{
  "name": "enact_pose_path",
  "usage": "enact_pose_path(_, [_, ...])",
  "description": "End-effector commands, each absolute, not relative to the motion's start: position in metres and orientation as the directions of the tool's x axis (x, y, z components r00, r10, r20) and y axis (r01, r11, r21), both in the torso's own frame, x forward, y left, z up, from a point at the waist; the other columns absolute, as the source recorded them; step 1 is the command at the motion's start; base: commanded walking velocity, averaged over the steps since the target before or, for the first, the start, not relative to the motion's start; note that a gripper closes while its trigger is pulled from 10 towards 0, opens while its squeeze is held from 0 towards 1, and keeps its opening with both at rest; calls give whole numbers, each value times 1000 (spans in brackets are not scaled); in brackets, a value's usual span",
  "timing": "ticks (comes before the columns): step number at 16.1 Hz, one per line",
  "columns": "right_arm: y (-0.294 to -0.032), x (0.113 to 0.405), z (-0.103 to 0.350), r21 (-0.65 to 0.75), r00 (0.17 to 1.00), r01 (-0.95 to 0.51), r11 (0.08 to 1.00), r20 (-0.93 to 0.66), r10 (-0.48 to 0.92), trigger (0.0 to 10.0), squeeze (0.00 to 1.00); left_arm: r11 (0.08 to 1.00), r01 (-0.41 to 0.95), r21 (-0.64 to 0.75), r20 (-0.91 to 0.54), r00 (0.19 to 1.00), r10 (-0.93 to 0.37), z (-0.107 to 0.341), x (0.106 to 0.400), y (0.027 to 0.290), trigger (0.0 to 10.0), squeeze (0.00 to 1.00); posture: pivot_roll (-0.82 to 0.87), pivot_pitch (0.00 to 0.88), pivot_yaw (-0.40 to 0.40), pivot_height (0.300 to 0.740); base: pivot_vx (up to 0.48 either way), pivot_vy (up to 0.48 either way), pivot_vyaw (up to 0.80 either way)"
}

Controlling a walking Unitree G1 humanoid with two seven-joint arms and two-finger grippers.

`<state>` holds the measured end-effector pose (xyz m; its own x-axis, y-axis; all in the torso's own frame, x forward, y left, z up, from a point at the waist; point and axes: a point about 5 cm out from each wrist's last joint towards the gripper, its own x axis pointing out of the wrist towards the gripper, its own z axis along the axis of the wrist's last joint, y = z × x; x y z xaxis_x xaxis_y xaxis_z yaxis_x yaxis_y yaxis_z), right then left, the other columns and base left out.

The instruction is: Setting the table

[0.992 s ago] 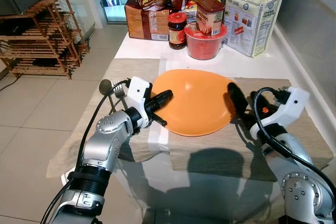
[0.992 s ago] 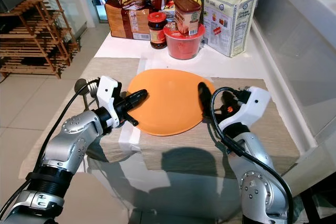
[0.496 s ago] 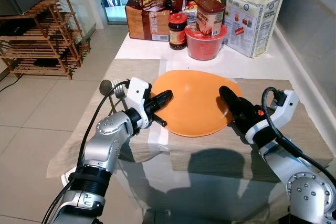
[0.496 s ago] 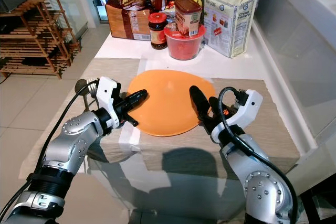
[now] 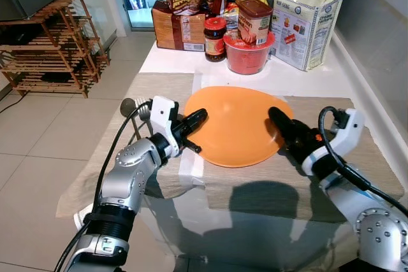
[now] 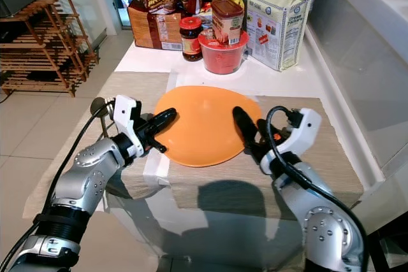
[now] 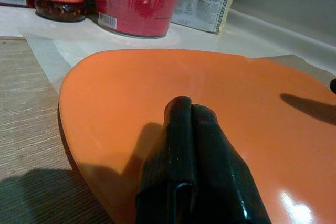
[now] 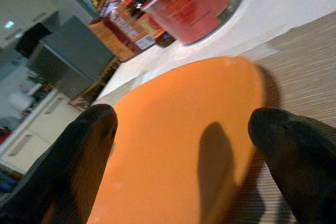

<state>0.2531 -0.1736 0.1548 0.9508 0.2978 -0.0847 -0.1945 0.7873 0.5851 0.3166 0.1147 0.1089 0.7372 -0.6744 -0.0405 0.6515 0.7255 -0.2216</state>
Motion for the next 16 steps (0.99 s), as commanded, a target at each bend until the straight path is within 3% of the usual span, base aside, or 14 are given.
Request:
enact_pose_path(1, [-174, 254, 157, 564, 951, -206, 800, -76, 299, 10000, 0, 774, 519, -363, -363, 686, -631, 29, 281, 127, 10000, 0, -105, 32, 33, 740, 0, 0, 0])
enact_pose_path(8, [-169, 260, 185, 409, 944, -309, 859, 18, 330, 10000, 0, 784, 532, -319, -426, 658, -620, 14, 272, 130, 10000, 0, -106, 33, 30, 740, 0, 0, 0])
enact_pose_path(16, [-169, 270, 213, 343, 937, -350, 872, 123, 328, 10000, 0, 768, 602, -217, -578, 555, -598, -5, 259, 136, 10000, 0, -100, 20, 43, 740, 0, 0, 0])
